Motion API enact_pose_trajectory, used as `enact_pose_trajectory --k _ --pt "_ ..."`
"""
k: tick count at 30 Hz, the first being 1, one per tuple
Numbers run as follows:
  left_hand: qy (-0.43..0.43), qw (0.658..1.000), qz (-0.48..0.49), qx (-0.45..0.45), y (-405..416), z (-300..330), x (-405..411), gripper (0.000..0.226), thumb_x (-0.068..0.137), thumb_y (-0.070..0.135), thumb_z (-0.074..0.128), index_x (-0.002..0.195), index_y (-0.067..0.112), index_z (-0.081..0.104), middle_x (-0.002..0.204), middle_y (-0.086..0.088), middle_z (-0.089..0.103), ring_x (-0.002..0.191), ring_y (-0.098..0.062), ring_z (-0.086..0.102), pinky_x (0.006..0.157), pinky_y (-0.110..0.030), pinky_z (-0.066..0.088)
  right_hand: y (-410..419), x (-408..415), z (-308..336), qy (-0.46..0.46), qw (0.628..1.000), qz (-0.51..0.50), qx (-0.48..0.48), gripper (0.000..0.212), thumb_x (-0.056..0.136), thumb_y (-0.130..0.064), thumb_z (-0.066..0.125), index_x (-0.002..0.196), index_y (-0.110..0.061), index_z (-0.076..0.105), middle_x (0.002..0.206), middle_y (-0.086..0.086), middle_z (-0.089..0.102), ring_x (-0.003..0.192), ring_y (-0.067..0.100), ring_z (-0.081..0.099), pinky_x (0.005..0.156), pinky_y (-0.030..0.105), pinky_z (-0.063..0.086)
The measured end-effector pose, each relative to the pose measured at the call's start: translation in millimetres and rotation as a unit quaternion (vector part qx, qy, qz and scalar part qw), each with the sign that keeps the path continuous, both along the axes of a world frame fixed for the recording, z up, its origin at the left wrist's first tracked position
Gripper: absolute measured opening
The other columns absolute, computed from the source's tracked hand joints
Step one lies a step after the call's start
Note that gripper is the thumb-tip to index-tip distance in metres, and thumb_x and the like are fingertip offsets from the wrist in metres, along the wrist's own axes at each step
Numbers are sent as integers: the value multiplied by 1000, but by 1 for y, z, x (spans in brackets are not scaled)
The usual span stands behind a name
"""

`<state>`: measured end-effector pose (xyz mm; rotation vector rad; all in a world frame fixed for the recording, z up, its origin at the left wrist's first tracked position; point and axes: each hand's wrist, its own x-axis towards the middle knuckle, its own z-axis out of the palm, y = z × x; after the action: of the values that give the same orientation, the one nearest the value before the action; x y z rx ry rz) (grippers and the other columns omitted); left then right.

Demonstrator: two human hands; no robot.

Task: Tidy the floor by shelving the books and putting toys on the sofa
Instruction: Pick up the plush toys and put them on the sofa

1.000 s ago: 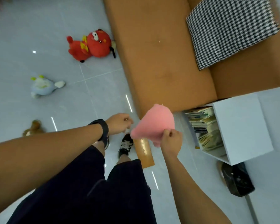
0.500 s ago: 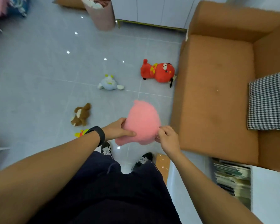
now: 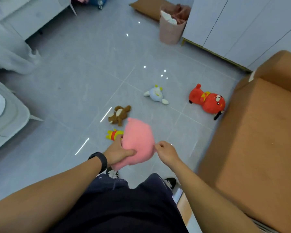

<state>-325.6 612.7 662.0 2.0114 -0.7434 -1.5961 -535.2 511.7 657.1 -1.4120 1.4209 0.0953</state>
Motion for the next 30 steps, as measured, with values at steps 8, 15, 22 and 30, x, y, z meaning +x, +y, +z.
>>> enact_pose_trajectory --k 8,15,22,30 --pt "-225 915 -329 -63 13 -1 104 104 69 44 79 155 30 22 142 2 47 118 -24 55 90 -39 52 20 126 7 -79 967 -177 165 71 87 -57 65 147 -36 35 139 -3 49 122 28 55 86 47 56" --pt "-259 849 -441 -133 2 -22 136 78 80 43 73 146 30 34 113 4 55 96 -20 57 70 -32 44 17 191 -30 12 950 -214 227 110 57 -68 81 145 -35 23 139 3 46 118 33 56 65 43 58" --pt "-170 911 -361 -99 -27 -44 166 49 88 27 64 135 26 51 103 8 53 94 -16 55 76 -29 43 -23 242 -90 29 951 -263 163 90 60 -41 87 132 -16 38 126 11 59 105 31 63 91 49 57" --pt "-76 987 -37 135 -48 -139 238 28 97 20 57 125 21 58 106 -7 65 91 -21 63 83 -32 52 -50 258 -145 198 962 -188 20 73 82 -48 75 134 -17 33 130 8 42 115 36 52 96 47 48"
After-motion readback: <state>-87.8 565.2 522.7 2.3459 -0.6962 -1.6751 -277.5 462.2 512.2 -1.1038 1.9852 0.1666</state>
